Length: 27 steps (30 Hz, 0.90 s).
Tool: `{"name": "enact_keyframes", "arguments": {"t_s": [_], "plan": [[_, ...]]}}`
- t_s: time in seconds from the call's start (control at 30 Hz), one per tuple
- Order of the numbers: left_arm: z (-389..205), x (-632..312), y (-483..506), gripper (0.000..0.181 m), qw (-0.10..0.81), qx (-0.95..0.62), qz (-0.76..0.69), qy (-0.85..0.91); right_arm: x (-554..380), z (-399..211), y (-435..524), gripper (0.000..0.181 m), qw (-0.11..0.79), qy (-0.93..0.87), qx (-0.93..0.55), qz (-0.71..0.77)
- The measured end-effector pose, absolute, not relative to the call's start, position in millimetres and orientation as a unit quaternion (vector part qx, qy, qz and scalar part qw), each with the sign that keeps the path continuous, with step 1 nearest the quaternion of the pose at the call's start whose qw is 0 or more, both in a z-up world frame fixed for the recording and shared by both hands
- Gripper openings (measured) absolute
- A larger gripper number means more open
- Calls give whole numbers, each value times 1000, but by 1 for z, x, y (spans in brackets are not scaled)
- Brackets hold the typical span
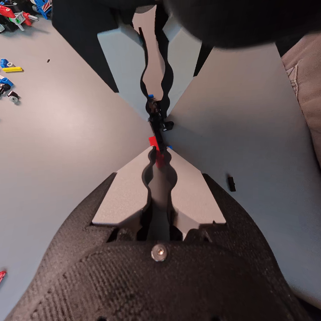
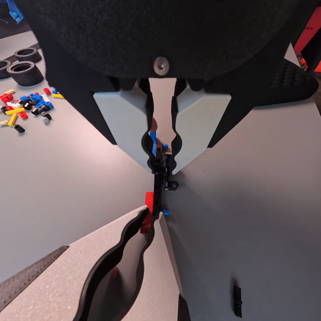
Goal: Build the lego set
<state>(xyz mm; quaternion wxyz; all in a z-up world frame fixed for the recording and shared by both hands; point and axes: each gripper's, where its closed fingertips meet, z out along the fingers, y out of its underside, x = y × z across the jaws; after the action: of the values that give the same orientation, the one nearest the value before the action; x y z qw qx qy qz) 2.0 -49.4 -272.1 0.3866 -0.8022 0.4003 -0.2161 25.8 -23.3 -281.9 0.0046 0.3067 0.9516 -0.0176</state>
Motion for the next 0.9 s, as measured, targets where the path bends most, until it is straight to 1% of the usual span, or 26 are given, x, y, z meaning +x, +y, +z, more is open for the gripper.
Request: {"name": "enact_keyframes", "arguments": {"t_s": [0.07, 0.17, 0.2, 0.23, 0.27, 0.33, 0.47, 0.5, 0.77, 0.87, 0.9], "plan": [[-272, 2, -50, 7, 388, -801, -211, 404, 26, -282, -24, 13, -1, 953, 302, -26], [-272, 1, -49, 7, 390, -802, -208, 401, 25, -280, -23, 14, -38, 949, 311, -41], [-273, 0, -49, 7, 389, -804, -208, 399, 25, -278, -22, 17, -52, 948, 311, -44], [-273, 0, -49, 7, 389, -805, -210, 397, 24, -274, -22, 29, -68, 947, 311, -52], [-273, 0, -49, 7, 388, -805, -211, 396, 22, -269, -24, 29, -83, 944, 312, -65], [-273, 0, -49, 7, 388, -805, -210, 397, 21, -263, -29, 23, -108, 942, 307, -76], [-273, -1, -48, 7, 389, -805, -208, 397, 21, -269, -30, 8, -127, 946, 291, -62], [-273, -1, -48, 7, 390, -805, -207, 397, 21, -269, -30, 6, -118, 945, 297, -62], [-273, 0, -49, 7, 390, -804, -206, 399, 21, -270, -30, 6, -111, 940, 316, -59], [-273, 0, -49, 7, 391, -803, -205, 400, 21, -270, -30, 7, -133, 935, 323, -64], [-273, 0, -50, 7, 392, -803, -204, 401, 23, -269, -31, 14, -138, 934, 322, -77]]}}
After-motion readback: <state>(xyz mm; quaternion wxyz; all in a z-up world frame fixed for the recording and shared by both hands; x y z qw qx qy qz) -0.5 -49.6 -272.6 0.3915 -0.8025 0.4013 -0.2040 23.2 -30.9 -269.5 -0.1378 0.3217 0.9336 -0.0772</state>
